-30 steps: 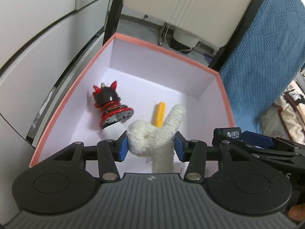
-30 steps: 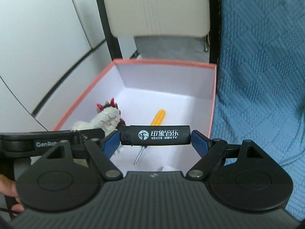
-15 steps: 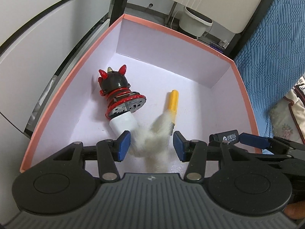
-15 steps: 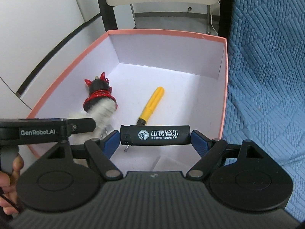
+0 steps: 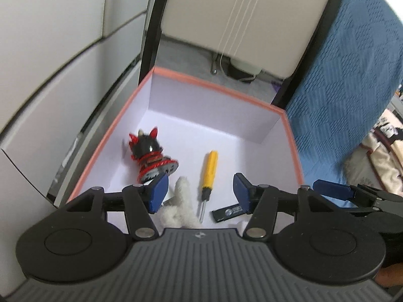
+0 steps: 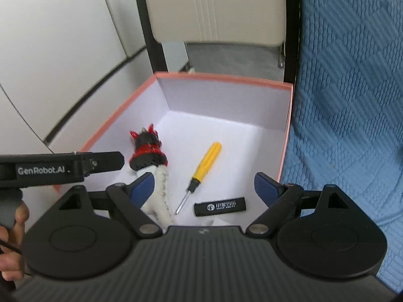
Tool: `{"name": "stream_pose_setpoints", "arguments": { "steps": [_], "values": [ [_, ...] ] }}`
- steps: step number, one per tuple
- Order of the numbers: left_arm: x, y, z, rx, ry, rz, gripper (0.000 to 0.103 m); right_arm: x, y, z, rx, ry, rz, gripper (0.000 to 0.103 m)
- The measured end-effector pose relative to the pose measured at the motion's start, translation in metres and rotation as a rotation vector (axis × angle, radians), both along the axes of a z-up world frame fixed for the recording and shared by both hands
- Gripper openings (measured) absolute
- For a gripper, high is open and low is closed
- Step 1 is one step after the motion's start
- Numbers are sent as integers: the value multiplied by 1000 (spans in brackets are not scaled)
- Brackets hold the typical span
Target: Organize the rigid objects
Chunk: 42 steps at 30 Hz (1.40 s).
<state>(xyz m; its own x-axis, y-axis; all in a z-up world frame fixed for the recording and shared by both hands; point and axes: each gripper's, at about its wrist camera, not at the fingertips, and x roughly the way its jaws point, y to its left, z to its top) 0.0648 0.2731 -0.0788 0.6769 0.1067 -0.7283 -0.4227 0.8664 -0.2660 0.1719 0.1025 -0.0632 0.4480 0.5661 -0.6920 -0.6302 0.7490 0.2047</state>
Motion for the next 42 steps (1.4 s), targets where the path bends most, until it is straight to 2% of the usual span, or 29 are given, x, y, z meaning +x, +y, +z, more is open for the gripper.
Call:
{"name": "stream_pose_setpoints", "arguments": {
  "steps": [1,3,6,12,18,23,34,42],
  "values": [
    [-3,-3,6,4,-11,1,63,-2,-3,5,11,-12,1,103],
    [-9,-9,18,17,-29,5,63,-8,-9,17,33,-41,14,103],
    [-19,-19,33,32,-51,19,69,-16,-19,31,65,-68,25,103],
    [-42,-38,59,56,-92,43,70,-33,-44,51,97,-108,45,103],
    [-60,-59,74,72,-104,45,70,-47,-76,66,133,-124,56,103],
    [-71,-81,82,69,-108,42,75,-61,-98,77,156,-150,47,103],
    [-99,-117,94,99,-121,95,76,-88,-126,76,139,-173,65,103],
    [-111,-132,93,93,-95,57,77,-97,-135,72,125,-155,52,103]
  ]
}}
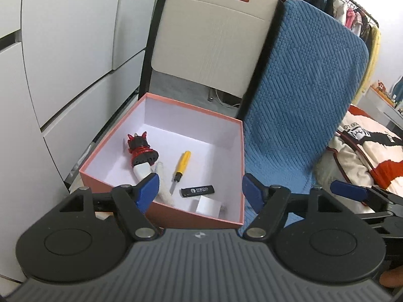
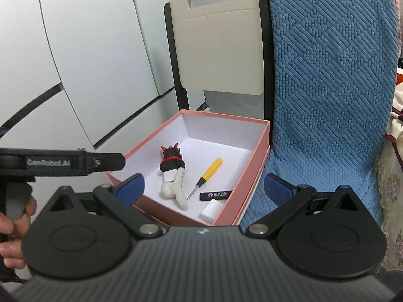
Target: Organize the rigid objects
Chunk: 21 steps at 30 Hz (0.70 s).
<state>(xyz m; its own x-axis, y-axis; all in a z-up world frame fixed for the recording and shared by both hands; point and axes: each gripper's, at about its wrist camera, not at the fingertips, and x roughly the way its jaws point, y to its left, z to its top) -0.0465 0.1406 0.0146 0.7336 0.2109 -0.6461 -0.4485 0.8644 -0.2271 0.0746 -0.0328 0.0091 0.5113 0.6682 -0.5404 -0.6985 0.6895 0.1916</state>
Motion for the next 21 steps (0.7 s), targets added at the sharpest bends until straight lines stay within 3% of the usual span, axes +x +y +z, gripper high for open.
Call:
{"name": "stream_pose_setpoints", "arguments": {
  "steps": [3,6,9,21],
  "values": [
    [-8,-1,5,-8,-11,-3,80,-8,-2,1,-5,3,-6,103],
    [-15,-3,11,9,-16,-9,93,-16,-6,5,-5,-4,-12,103],
    [-24,-6,17,51,-26,3,98,-22,-9,11,1,-15,-21,103],
    [-55,-8,23,67,-15,41,101,-43,-10,17,-22,-30,-8,103]
  ]
}}
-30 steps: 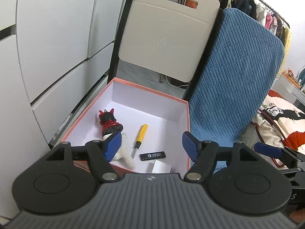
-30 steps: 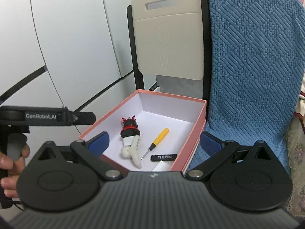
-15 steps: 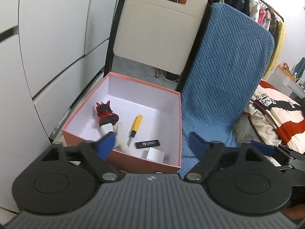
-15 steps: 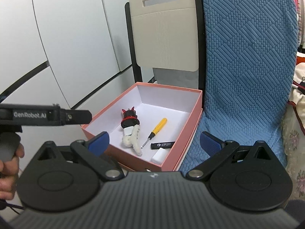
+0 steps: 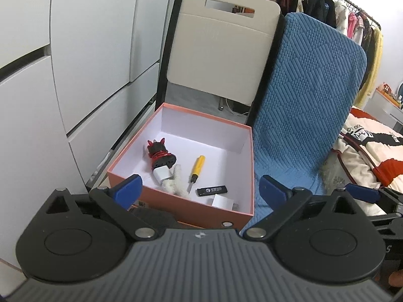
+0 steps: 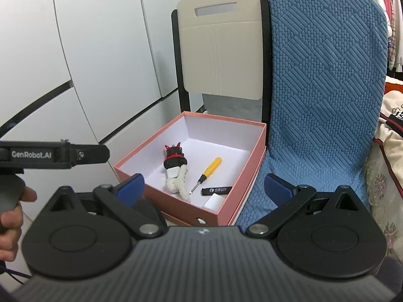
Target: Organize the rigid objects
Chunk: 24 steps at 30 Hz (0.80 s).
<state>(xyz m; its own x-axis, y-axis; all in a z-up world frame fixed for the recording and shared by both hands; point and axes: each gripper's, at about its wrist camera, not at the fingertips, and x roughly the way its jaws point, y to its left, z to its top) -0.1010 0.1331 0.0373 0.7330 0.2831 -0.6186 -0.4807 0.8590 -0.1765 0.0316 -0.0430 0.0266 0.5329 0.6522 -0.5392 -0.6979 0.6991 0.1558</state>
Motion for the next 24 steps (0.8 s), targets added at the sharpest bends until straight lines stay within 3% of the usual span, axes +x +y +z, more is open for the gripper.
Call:
{"name": "stream_pose_setpoints", "arguments": {
  "steps": [24],
  "values": [
    [-19,-7,3,6,19,-19,101,-18,-7,9,-2,-16,-13,103]
  ]
}}
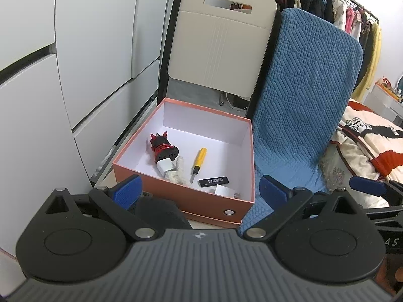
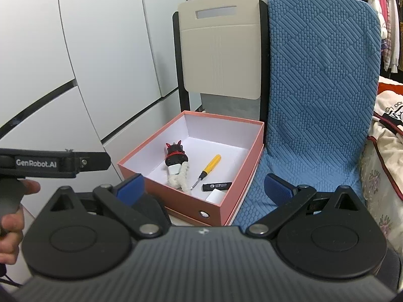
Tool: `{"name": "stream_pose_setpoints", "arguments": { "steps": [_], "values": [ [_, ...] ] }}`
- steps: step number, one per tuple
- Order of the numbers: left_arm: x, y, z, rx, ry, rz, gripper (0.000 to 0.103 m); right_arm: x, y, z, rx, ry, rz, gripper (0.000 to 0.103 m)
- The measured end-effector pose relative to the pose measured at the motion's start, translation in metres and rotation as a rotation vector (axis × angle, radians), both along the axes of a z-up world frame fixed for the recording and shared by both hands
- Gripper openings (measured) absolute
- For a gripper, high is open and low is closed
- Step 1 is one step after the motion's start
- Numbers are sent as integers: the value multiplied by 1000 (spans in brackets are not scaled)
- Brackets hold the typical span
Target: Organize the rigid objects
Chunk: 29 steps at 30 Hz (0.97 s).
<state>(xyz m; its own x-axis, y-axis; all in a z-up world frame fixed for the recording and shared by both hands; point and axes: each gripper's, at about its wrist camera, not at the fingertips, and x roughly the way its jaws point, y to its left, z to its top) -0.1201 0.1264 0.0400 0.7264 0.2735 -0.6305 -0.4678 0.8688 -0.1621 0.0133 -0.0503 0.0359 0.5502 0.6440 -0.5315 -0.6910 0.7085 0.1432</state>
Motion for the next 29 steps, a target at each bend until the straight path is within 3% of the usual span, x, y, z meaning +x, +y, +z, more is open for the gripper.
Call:
{"name": "stream_pose_setpoints", "arguments": {
  "steps": [29],
  "values": [
    [0,-6,-4,-4,3,-31,101,2,-7,-1,21,7,-28,103]
  ]
}}
